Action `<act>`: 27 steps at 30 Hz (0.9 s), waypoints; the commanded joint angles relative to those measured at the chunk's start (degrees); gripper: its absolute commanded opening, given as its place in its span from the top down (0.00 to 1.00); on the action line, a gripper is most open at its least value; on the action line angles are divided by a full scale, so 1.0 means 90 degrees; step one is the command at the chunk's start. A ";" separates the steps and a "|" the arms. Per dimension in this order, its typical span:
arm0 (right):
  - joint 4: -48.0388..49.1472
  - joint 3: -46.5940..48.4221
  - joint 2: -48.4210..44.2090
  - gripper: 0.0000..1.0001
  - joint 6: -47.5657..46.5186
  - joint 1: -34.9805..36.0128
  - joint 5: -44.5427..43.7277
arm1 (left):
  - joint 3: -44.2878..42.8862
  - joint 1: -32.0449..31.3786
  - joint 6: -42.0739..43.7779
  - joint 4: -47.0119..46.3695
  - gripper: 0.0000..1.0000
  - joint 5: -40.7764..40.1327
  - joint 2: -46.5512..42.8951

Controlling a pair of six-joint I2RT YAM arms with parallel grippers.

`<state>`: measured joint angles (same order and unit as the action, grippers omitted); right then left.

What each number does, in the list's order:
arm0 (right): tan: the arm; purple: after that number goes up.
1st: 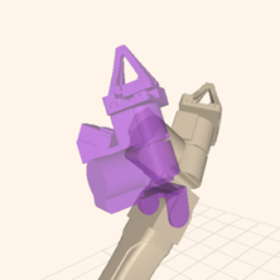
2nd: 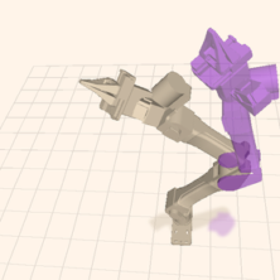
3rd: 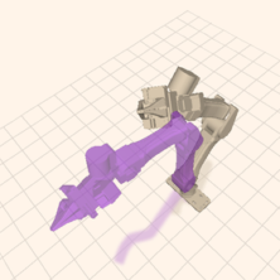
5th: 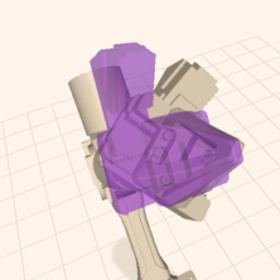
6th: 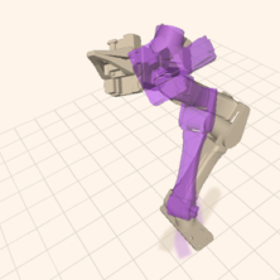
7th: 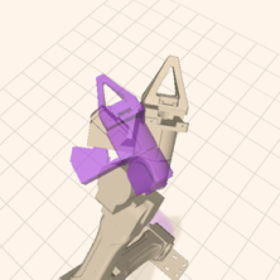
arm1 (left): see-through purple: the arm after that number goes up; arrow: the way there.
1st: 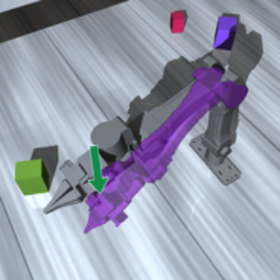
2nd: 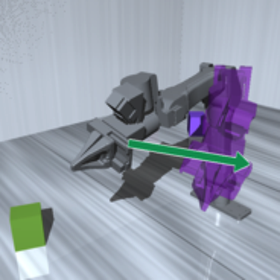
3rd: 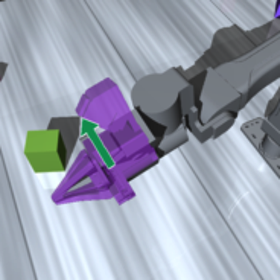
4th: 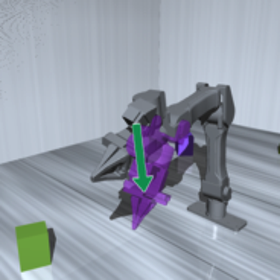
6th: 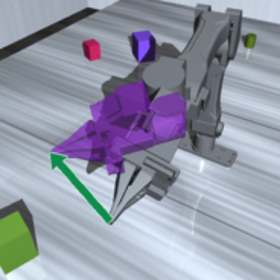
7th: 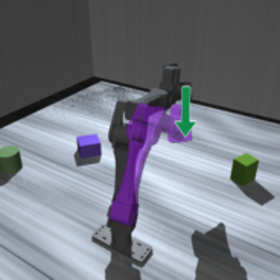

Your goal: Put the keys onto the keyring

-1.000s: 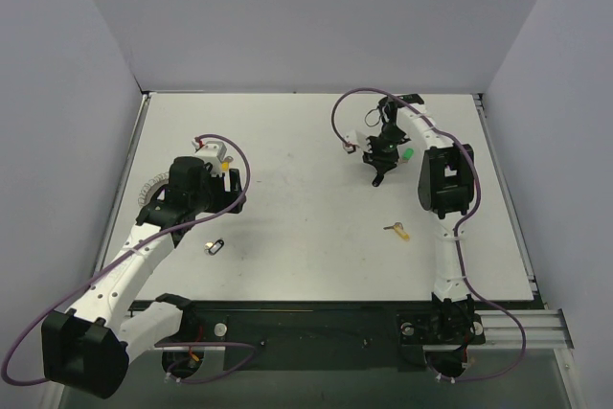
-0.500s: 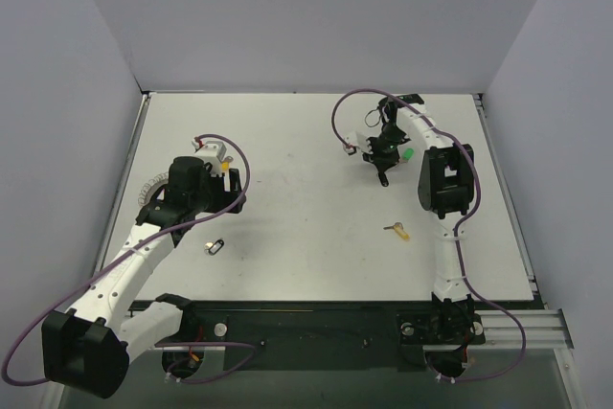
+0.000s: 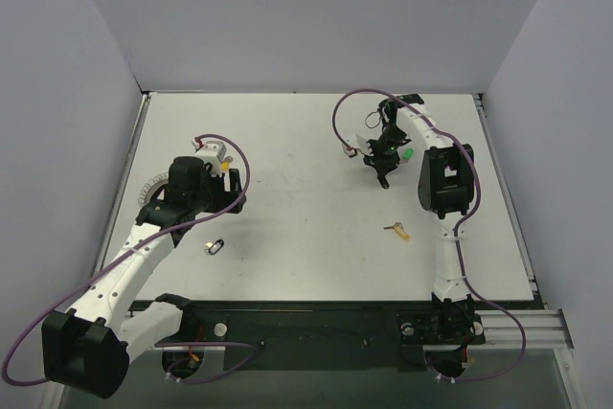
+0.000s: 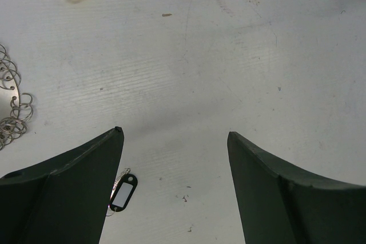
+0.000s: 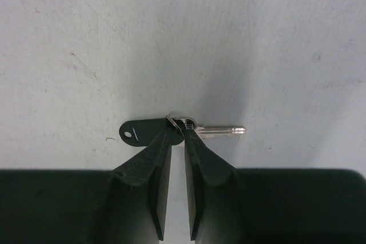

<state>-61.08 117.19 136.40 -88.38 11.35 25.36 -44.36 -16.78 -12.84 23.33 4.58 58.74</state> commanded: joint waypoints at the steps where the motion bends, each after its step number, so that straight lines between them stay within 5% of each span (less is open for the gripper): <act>1: -0.0577 -0.0013 -0.0204 0.85 -0.0219 0.0028 0.0189 | -0.0169 0.0028 0.0030 -0.0249 0.16 0.0067 -0.0052; 8: -0.0616 -0.0042 -0.0204 0.84 -0.0297 0.0057 0.0141 | -0.0188 0.0028 0.0030 -0.0268 0.16 0.0077 -0.0042; 21: -0.0498 -0.0140 -0.0204 1.00 -0.0268 0.0096 0.0003 | -0.0169 0.0047 0.0030 -0.0278 0.17 0.0126 -0.0013; 27: -0.0587 -0.0500 -0.0914 1.00 -0.0239 -0.0011 0.0706 | -0.0072 0.0145 0.0088 -0.0638 0.24 0.1236 -0.0110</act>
<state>-62.04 115.55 135.98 -90.06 11.66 26.61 -44.36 -16.34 -12.84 22.87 7.53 58.74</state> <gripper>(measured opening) 0.003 0.779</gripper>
